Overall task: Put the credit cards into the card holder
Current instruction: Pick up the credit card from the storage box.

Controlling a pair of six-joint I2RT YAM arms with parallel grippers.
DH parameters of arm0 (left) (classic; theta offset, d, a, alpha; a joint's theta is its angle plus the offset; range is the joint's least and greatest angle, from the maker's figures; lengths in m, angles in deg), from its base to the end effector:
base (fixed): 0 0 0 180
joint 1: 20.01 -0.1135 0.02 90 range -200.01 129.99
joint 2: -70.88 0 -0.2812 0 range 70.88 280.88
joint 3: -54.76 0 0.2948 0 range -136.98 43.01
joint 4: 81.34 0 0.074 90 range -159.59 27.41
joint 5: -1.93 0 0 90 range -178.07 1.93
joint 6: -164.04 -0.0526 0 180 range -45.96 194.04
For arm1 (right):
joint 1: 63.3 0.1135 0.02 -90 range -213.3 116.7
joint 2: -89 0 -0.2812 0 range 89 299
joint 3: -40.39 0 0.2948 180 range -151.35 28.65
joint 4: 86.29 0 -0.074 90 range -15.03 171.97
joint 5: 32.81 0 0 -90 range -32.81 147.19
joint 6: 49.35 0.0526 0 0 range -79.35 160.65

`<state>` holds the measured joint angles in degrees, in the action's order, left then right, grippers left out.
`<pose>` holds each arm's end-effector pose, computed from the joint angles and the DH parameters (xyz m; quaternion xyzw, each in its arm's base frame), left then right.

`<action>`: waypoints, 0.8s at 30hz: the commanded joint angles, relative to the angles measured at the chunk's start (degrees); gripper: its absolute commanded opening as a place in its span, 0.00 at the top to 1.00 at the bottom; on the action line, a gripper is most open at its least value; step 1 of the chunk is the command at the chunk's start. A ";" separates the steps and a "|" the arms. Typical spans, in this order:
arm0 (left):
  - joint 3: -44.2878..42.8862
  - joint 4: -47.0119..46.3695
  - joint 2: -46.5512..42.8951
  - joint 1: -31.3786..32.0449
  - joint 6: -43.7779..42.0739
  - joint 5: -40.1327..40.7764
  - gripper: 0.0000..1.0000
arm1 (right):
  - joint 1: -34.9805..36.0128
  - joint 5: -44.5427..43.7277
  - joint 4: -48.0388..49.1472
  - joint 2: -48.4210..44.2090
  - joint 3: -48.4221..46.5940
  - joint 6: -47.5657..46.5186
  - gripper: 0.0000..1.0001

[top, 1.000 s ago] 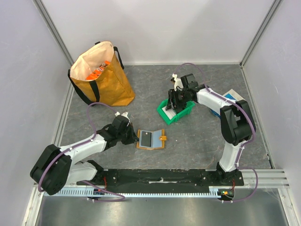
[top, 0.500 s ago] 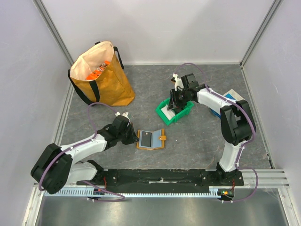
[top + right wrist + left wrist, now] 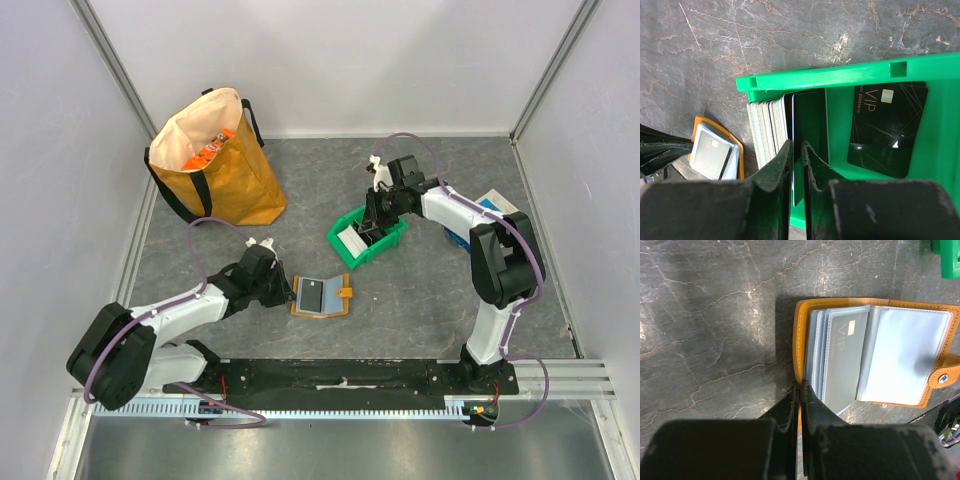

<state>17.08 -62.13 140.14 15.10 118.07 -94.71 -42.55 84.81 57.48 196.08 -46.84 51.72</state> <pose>0.2021 -0.1496 0.1243 -0.0538 0.9391 -0.2554 0.2235 0.4095 0.1812 0.1821 -0.1478 0.9197 0.2972 0.2098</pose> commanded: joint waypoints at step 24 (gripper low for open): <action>-1.84 -1.14 -0.61 -0.04 -2.02 -1.10 0.98 | 8.86 -31.12 5.94 -2.76 3.76 -0.61 0.95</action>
<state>17.04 -62.41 140.57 15.10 118.07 -94.75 -36.58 62.64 59.71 194.42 -44.80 51.98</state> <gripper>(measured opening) 0.032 0.026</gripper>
